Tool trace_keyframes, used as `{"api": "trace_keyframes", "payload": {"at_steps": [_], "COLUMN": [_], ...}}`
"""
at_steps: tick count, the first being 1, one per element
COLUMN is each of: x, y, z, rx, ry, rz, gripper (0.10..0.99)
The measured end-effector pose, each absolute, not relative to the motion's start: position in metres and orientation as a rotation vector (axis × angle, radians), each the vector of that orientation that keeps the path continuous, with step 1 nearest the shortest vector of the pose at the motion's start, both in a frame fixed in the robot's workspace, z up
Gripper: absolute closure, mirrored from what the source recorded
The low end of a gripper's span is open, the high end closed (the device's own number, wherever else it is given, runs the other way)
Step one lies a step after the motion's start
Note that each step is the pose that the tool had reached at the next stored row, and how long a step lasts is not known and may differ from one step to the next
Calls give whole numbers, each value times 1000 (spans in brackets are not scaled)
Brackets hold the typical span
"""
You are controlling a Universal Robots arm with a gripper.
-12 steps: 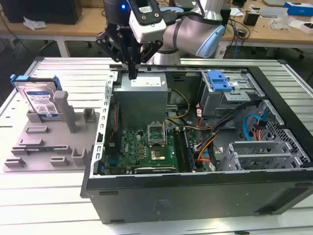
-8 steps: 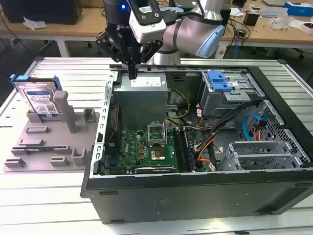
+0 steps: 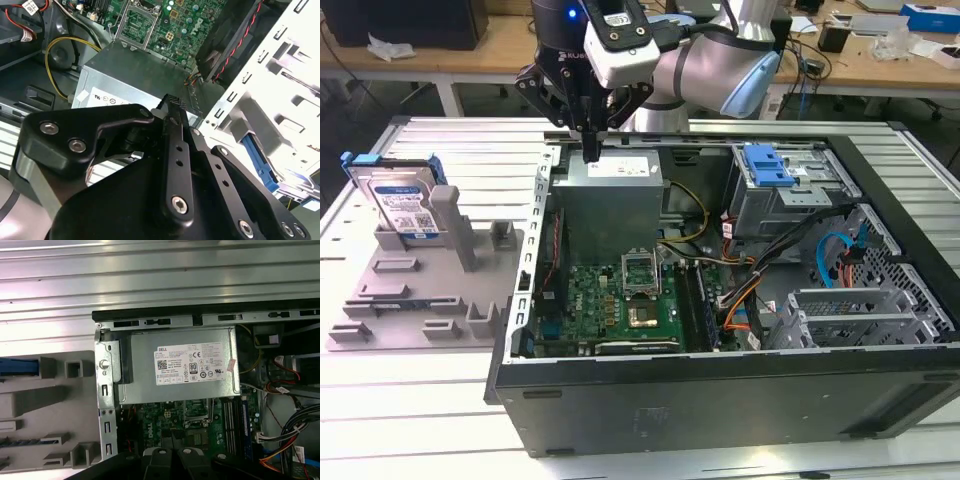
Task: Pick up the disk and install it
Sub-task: 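Reach for the disk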
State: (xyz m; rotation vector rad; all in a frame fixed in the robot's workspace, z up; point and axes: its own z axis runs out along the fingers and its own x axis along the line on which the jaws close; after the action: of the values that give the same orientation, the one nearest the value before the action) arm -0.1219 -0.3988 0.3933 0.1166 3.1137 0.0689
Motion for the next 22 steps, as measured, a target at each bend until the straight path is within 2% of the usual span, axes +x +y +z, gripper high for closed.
{"api": "trace_keyframes", "payload": {"at_steps": [14, 22], "x": [-159, -193], "y": [-386, -362], "z": [392, 391], "rx": [116, 116], "ry": [3114, 3114], "rz": [68, 68], "gripper": [980, 980]}}
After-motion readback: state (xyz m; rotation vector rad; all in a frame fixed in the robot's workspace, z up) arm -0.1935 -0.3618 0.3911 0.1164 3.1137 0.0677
